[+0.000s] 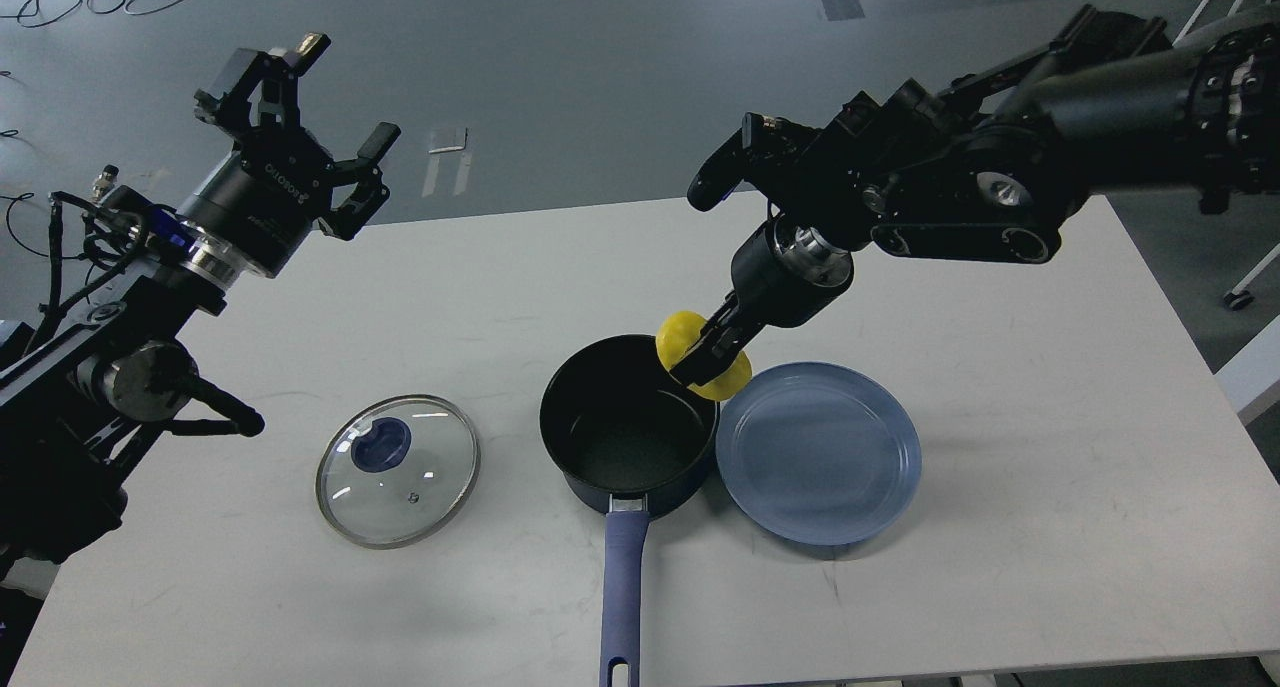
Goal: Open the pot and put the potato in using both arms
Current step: 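Lift the potato and carry it over the open saucepan, then lower the potato into the saucepan and open the right gripper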
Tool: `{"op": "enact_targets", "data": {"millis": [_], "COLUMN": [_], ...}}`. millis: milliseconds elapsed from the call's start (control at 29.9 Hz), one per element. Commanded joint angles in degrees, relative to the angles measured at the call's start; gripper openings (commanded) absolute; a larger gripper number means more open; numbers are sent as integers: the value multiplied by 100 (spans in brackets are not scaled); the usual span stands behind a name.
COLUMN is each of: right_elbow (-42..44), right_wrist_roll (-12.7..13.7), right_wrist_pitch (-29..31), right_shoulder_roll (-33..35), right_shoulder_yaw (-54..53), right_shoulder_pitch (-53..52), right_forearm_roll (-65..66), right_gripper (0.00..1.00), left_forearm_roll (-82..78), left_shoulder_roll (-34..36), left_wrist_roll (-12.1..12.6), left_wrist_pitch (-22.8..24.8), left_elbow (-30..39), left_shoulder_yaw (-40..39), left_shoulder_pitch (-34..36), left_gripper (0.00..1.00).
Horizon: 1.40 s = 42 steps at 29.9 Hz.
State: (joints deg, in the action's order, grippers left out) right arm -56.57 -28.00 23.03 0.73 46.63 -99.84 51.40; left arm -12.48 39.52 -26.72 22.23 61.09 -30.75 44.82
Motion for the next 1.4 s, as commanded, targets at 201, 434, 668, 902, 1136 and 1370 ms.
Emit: {"op": "enact_targets", "data": {"millis": [201, 434, 668, 902, 1136, 1370], "right_elbow": [190, 410, 489, 463, 481, 472], "right_wrist_roll": [0, 0, 0, 0, 0, 0], "right_wrist_pitch": [-44, -71, -53, -35, -35, -62], "right_shoulder_roll": [-73, -73, -73, -73, -73, -73], "right_shoulder_yaw": [13, 13, 30, 30, 21, 4], "right_shoulder_pitch": [202, 272, 386, 500, 588, 650], "right_forearm_roll": [-429, -692, -1026, -1326, -1326, -1369], "right_gripper": [17, 17, 18, 19, 23, 47], "left_forearm_roll": [0, 0, 0, 0, 0, 0], "left_shoulder_roll": [-15, -15, -15, -59, -50, -41], "left_wrist_roll": [0, 0, 0, 0, 0, 0], "left_wrist_pitch": [-8, -8, -8, -8, -8, 1], "left_elbow": [-1, -1, -1, -1, -1, 8], "left_shoulder_yaw": [-1, -1, -1, -1, -1, -1], "left_shoulder_pitch": [0, 0, 0, 0, 0, 0], "left_gripper": [98, 98, 98, 98, 98, 98]}}
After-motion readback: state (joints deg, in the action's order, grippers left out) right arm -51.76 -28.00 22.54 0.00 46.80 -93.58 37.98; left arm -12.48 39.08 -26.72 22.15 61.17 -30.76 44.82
